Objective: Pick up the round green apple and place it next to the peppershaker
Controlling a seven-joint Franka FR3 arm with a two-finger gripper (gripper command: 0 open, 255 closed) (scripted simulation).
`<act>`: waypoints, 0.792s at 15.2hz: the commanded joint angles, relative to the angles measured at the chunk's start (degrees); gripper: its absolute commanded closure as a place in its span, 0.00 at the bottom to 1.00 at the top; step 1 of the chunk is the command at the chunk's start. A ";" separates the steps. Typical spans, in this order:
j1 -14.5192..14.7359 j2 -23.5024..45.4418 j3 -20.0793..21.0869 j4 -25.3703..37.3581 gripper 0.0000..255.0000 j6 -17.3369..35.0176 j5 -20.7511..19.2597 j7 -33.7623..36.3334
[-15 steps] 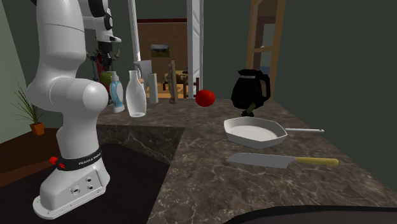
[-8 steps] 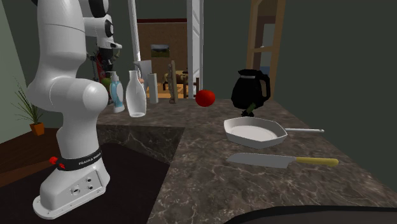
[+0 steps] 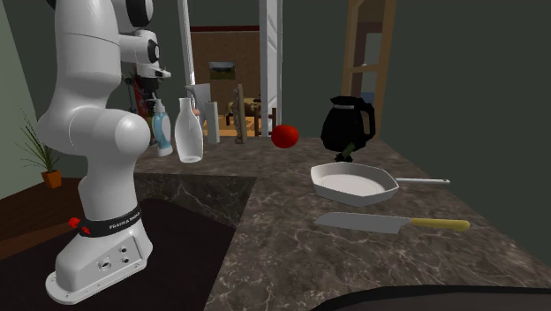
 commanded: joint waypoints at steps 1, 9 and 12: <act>0.09 0.40 -0.02 -1.14 1.00 1.52 -0.22 0.13; 0.44 2.55 -0.32 -4.49 1.00 6.76 -1.46 0.63; 0.44 2.57 -0.32 -4.48 1.00 6.75 -1.46 0.63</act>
